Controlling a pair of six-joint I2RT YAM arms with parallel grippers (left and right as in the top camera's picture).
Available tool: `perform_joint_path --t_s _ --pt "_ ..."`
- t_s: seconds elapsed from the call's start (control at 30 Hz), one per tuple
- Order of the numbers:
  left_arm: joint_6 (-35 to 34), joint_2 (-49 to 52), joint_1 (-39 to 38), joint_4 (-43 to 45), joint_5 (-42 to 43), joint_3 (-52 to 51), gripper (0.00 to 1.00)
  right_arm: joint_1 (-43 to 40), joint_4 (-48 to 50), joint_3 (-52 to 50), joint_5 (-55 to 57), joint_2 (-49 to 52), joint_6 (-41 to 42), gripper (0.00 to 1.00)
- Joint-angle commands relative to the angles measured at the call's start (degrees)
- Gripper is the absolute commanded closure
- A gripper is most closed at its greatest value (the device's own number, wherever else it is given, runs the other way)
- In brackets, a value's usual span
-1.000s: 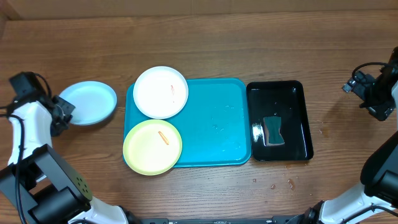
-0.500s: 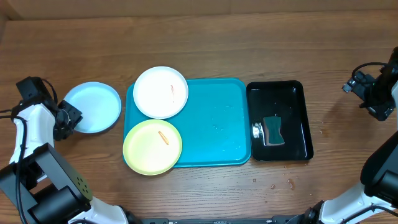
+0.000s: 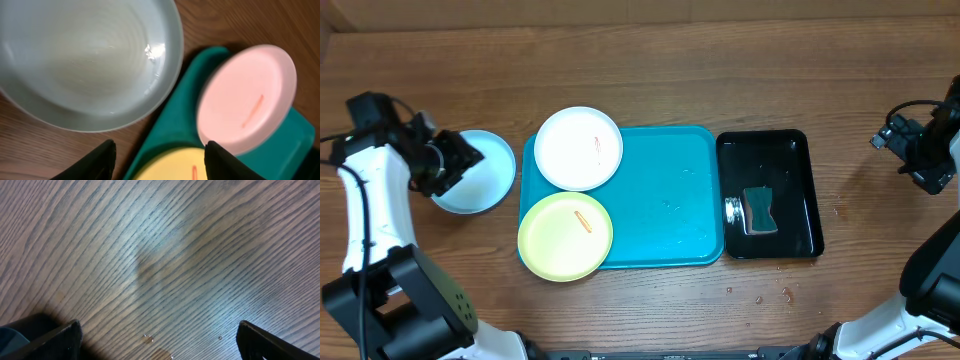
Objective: Clean dirty plates on tray and stack at the side
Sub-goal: 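Move the left gripper to the white plate rim and grip it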
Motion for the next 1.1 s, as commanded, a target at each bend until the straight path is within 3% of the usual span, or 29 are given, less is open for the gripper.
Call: perform_joint_path --t_s 0.0,0.27,0.43,0.6,0.67,0.83,1.07 --pt "4.02 -1.22 -4.96 -1.40 1.38 0.83 0.45 -0.22 0.20 1.18 0.35 -1.64 0.11 0.00" --pt "3.34 -0.92 -17.31 -2.38 -10.51 0.42 0.45 -0.22 0.20 1.18 0.35 -1.64 0.11 0.00" --pt "3.26 -0.90 -22.77 -3.10 -12.48 0.35 0.27 -0.22 0.20 1.18 0.35 -1.64 0.11 0.00" --pt "-0.24 -0.90 -25.46 -2.86 -15.39 0.11 0.34 -0.22 0.20 1.18 0.35 -1.64 0.11 0.00" --pt "-1.16 -0.90 -25.57 -2.67 -16.55 0.09 0.44 -0.22 0.20 1.18 0.35 -1.64 0.11 0.00" --pt "-1.60 -0.90 -25.57 -0.57 -17.40 -0.33 0.55 -0.22 0.20 1.18 0.35 -1.64 0.11 0.00" --pt "-1.62 -0.90 -25.62 4.17 -19.61 -4.04 0.58 -0.22 0.20 1.18 0.35 -1.64 0.11 0.00"
